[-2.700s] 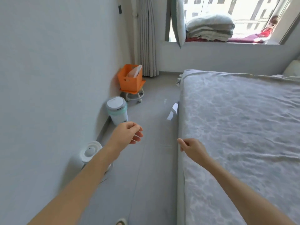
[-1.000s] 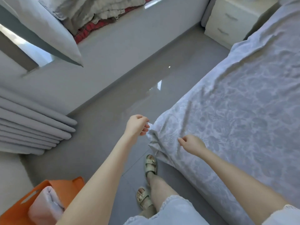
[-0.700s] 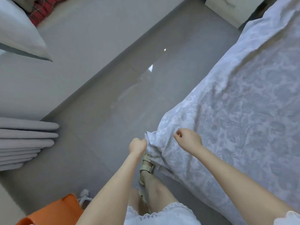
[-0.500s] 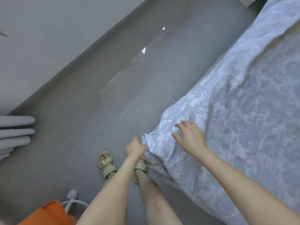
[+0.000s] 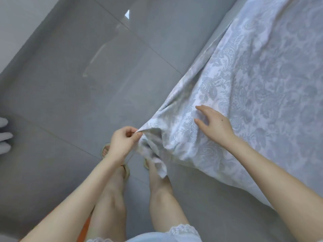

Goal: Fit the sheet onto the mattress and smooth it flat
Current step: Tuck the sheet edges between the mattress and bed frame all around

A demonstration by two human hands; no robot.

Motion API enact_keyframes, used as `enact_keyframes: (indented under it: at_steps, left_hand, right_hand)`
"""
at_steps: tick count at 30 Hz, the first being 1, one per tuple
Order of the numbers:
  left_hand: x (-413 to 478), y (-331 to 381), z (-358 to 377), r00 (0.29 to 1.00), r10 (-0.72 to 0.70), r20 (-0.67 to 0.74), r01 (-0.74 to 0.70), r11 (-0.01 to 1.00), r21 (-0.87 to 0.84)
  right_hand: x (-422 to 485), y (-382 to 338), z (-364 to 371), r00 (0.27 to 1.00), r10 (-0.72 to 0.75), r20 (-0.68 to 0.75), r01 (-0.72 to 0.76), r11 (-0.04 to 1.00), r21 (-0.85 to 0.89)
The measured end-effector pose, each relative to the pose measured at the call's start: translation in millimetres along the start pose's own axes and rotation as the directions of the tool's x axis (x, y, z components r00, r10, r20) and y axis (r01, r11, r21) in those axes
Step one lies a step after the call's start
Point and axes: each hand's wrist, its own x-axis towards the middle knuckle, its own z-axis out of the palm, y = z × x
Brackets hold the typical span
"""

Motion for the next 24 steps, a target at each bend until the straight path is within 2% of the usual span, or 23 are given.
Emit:
enact_keyframes:
  at_steps: [1,3,5,6,7,8,11,13,15,16,17,18,19,20,21,22,24]
  left_hand:
    - [-10.6,13.5,-16.4,0.995,0.101,0.018,-0.103,0.983,0.152]
    - [-32.6,40.4,-38.0,0.939,0.319,0.127,-0.343,0.849,0.403]
    - [-51.9,62.5,-45.8,0.835,0.448,0.32,-0.551,0.667,0.502]
    - [-61.0,70.5,-47.1,0.799,0.466,0.379,-0.601,0.617,0.509]
    - [-69.0,77.3,-48.6,0.795,0.45,0.407,-0.606,0.606,0.514]
    - [-75.8,83.1,-51.4,0.814,0.413,0.409,-0.579,0.637,0.509]
    - [-92.9,93.3,-59.3,0.882,0.207,0.424,-0.378,0.848,0.371]
    - [-98.8,96.6,-57.3,0.861,0.064,0.505,-0.212,0.947,0.241]
    - [-93.1,95.9,-52.9,0.838,-0.04,0.545,-0.064,0.983,0.171]
    - [-82.2,92.4,-50.7,0.861,-0.053,0.505,-0.033,0.987,0.159]
    - [-64.5,84.5,-50.1,0.918,-0.028,0.396,-0.058,0.977,0.203]
    - [-43.0,74.5,-51.6,0.97,0.018,0.244,-0.107,0.927,0.359]
    - [-23.4,63.9,-54.3,0.992,0.064,0.108,-0.114,0.822,0.558]
    - [-6.9,51.5,-57.2,0.996,0.078,0.03,-0.076,0.692,0.718]
    - [4.5,40.4,-58.5,0.998,0.057,0.004,-0.037,0.593,0.804]
    - [11.2,30.4,-55.9,1.0,0.028,0.002,-0.016,0.538,0.843]
    - [10.8,13.2,-40.0,0.999,-0.016,0.042,-0.029,0.49,0.871]
  right_hand:
    - [-6.6,-4.3,-1.1,1.0,0.018,0.001,-0.018,1.0,0.015]
    - [-17.5,-10.4,-1.8,0.999,0.053,0.007,-0.053,0.998,0.029]
    - [-26.1,-13.5,-1.3,0.997,0.082,0.016,-0.082,0.995,0.05]
    - [-29.9,-14.0,-1.6,0.995,0.1,0.014,-0.101,0.992,0.077]
    - [-33.0,-13.9,-2.3,0.993,0.121,0.006,-0.121,0.987,0.11]
    - [-35.8,-13.2,-3.4,0.99,0.14,-0.005,-0.138,0.98,0.14]
    - [-42.0,-8.3,-8.1,0.986,0.162,-0.03,-0.155,0.972,0.178]
    - [-43.3,-2.9,-11.1,0.982,0.181,-0.046,-0.167,0.963,0.213]
    - [-44.9,2.0,-12.6,0.977,0.207,-0.046,-0.189,0.95,0.248]
    - [-46.3,4.1,-12.6,0.974,0.221,-0.049,-0.201,0.944,0.26]
    - [-48.9,6.1,-12.1,0.969,0.241,-0.059,-0.216,0.938,0.272]
    - [-52.9,7.9,-11.0,0.961,0.266,-0.077,-0.234,0.929,0.286]
    - [-58.4,9.5,-9.0,0.949,0.297,-0.104,-0.253,0.918,0.306]
    - [-65.3,11.2,-5.8,0.934,0.33,-0.136,-0.272,0.905,0.327]
    - [-73.1,13.0,-1.9,0.917,0.362,-0.169,-0.29,0.894,0.342]
    - [-81.6,15.3,2.6,0.898,0.391,-0.201,-0.308,0.886,0.345]
    - [-100.4,22.7,14.0,0.863,0.443,-0.243,-0.353,0.873,0.335]
